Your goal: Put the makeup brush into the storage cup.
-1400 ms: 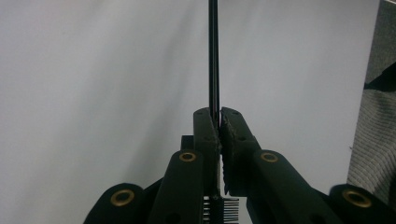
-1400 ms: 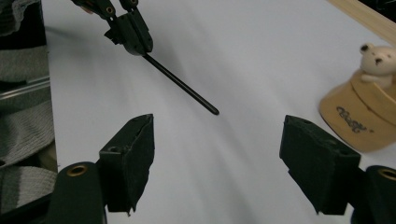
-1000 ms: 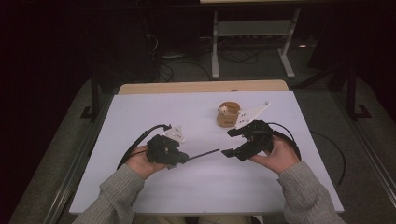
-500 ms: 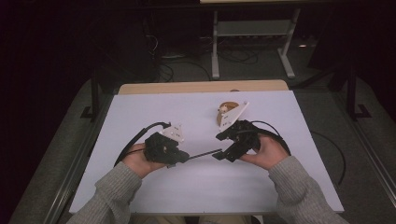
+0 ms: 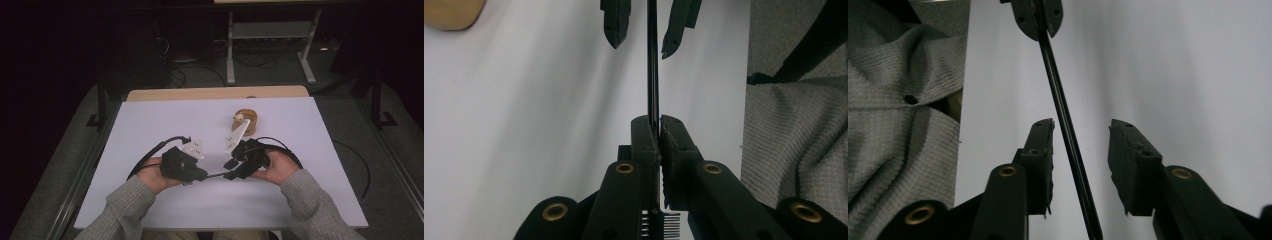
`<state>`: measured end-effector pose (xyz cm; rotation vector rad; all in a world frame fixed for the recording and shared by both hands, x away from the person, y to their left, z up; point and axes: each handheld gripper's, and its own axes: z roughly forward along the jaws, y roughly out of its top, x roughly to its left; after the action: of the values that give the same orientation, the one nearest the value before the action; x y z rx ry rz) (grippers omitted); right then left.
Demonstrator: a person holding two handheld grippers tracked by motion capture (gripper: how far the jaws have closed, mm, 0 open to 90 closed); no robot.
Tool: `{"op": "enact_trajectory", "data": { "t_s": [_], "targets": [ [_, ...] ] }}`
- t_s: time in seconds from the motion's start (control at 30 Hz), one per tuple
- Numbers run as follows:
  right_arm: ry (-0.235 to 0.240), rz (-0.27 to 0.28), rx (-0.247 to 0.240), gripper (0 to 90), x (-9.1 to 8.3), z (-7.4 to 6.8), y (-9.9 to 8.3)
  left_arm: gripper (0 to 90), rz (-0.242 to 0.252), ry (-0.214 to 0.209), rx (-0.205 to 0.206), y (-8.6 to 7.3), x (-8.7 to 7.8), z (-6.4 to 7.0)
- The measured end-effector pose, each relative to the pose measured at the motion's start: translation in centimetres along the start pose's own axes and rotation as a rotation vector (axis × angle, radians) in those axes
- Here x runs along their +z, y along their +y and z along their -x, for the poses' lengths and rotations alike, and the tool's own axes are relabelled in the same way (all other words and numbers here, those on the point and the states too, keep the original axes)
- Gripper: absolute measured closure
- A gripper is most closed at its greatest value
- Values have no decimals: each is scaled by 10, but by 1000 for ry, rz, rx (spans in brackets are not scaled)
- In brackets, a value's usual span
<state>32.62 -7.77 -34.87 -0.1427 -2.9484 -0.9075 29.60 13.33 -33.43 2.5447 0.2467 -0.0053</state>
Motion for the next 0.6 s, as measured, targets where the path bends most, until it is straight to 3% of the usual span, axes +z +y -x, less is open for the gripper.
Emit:
{"op": "enact_trajectory", "data": {
  "t_s": [0.2,0.43,0.6],
  "targets": [
    [37,-14,-21,776,3,-3,-4,857,-1,-11,7,2,3,1],
    [75,-28,-51,842,6,-11,-8,852,3,-21,41,3,6,3],
    [48,-33,-50,844,9,-14,-11,834,20,-29,19,1,8,0]
  ]
}}
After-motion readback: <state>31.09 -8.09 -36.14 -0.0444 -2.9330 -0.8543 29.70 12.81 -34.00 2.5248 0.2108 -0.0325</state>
